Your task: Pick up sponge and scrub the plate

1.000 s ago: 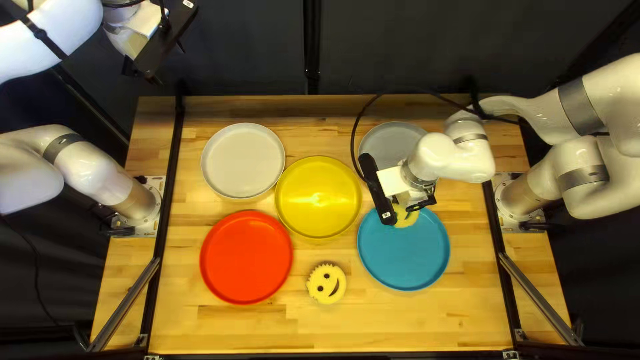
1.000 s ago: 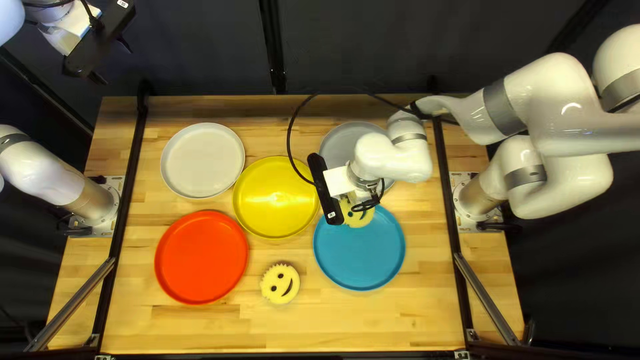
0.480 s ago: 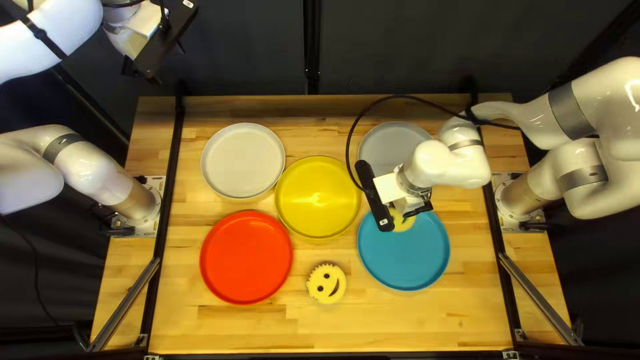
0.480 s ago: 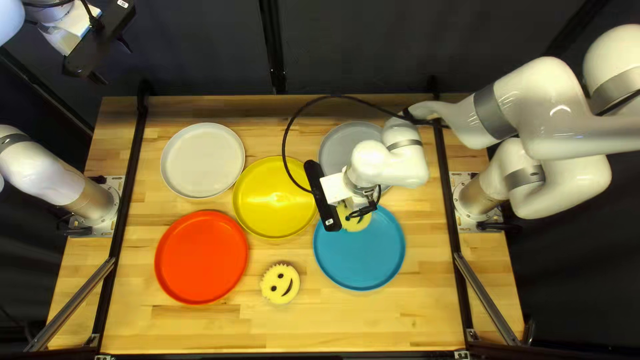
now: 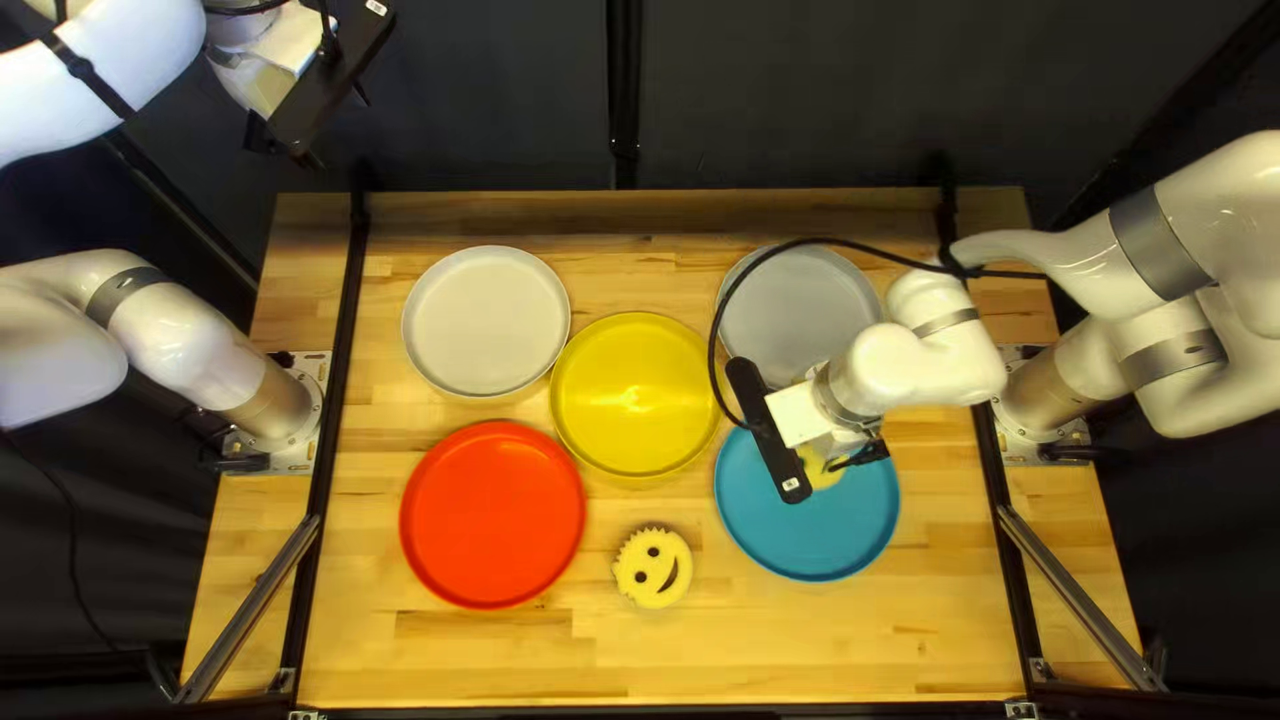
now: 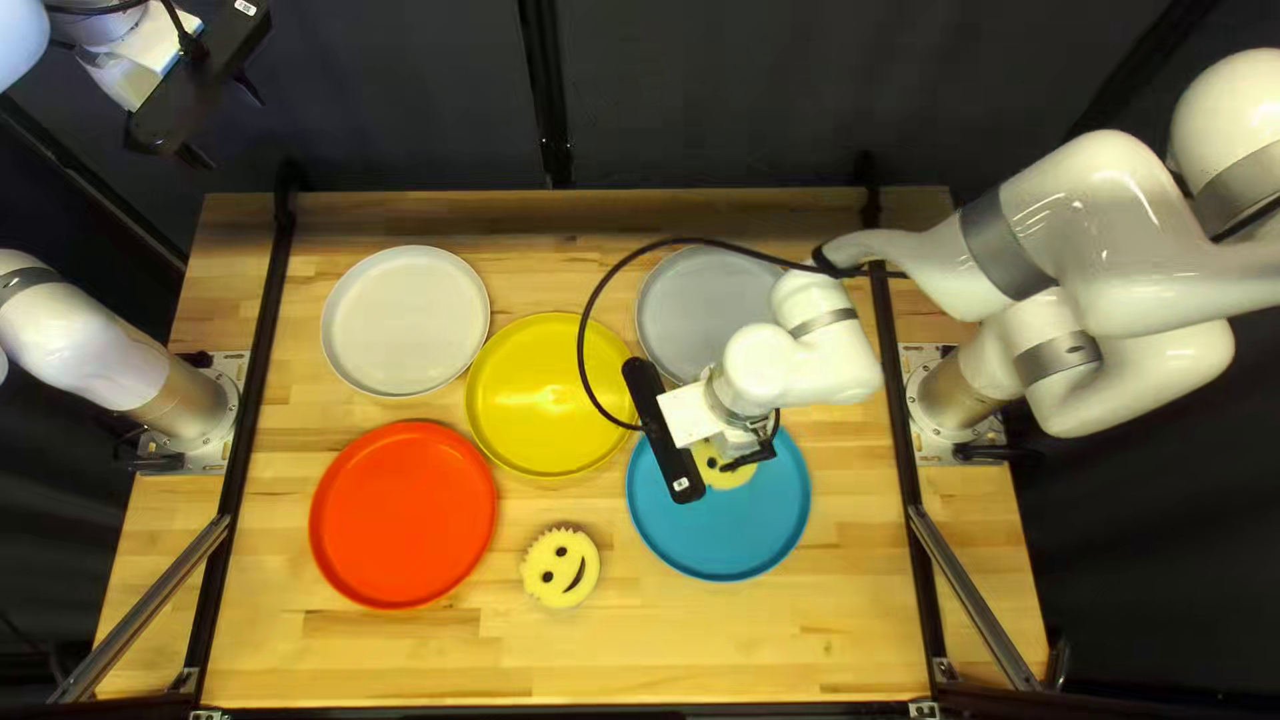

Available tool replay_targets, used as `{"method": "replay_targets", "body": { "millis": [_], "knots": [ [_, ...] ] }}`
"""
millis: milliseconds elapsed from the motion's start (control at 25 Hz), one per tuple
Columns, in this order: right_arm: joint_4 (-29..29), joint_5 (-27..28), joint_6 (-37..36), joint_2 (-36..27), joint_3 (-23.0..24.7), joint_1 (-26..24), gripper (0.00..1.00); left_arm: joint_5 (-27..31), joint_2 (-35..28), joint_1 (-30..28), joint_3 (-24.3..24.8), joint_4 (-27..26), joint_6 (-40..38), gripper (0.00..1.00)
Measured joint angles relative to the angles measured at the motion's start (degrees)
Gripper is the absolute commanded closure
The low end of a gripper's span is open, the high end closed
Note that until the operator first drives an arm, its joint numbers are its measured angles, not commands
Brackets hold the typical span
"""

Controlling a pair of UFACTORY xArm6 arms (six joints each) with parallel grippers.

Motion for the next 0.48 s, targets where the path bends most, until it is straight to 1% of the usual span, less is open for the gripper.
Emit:
{"method": "replay_targets", "body": {
  "millis": [240, 480],
  "knots": [
    [0.4, 0.7, 0.8, -0.3, 1.9, 2.8, 1.0, 0.0, 0.0, 0.0, 0.0, 0.0, 0.0, 0.0],
    [0.6, 2.8, 0.2, -1.1, 1.5, 2.9, 1.0, 0.0, 0.0, 0.0, 0.0, 0.0, 0.0, 0.0]
  ]
}}
